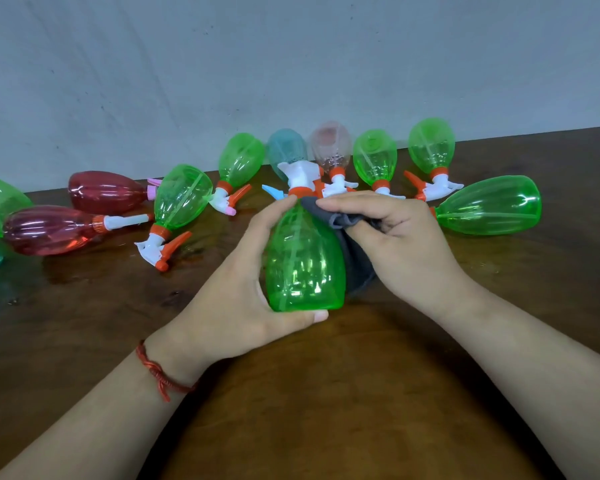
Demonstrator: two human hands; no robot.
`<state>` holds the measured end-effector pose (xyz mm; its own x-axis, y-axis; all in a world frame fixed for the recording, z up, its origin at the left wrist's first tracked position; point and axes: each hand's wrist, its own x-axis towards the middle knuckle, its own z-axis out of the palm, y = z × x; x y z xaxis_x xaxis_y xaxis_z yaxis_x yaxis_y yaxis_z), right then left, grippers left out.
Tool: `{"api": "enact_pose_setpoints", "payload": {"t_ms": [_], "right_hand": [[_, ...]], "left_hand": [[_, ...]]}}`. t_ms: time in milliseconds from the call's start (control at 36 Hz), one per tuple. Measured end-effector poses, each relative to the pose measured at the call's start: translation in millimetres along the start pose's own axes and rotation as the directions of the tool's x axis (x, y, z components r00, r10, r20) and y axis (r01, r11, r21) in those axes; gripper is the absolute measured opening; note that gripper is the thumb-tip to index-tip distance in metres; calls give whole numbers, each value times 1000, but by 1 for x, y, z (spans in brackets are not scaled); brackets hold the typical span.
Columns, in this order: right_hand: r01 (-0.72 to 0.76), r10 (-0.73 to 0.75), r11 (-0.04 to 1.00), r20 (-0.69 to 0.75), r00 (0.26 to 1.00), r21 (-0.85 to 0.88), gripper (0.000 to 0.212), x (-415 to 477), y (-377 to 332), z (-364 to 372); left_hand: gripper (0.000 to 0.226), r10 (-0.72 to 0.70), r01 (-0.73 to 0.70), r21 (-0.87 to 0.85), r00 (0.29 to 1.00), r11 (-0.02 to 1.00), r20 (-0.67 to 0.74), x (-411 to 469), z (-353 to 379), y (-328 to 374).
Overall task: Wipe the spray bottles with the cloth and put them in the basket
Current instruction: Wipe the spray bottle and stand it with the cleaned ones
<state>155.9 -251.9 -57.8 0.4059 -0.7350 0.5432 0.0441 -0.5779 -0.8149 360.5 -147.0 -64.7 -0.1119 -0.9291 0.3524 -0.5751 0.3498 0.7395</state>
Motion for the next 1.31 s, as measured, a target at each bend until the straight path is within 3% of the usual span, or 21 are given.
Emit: {"api": "enact_pose_setpoints", "payload": {"t_ms": [83,139,278,556,722,917,1306], "right_hand": [[-82,88,975,-17,996,205,46,1,-4,0],[-86,94,971,-22,995,224,48,0,-4,1],[-31,32,999,-16,999,19,44,-2,2,3],[-2,0,998,-33,999,-63,46,-2,4,4],[156,-154,970,28,988,-186,49,-6,-5,5],[271,-239,936,159,958,-225,52,-11,-7,2],[243,-208,943,167,964,-226,52,-10,-6,1]], "left_hand": [[123,8,-8,-114,1000,993,-3,-2,0,3],[122,-20,24,-159,999,987,26,-2,0,3],[122,-70,75,-68,995,995,76,2,1,0],[117,-21,22,-43,1000,999,19,2,0,-3],[115,-36,28,-60,991,998,-128,4,3,-8],[109,-129,120,-50,946,992,-297,6,-3,-9],[108,-205,178,-119,936,977,-285,7,-2,-5]]}}
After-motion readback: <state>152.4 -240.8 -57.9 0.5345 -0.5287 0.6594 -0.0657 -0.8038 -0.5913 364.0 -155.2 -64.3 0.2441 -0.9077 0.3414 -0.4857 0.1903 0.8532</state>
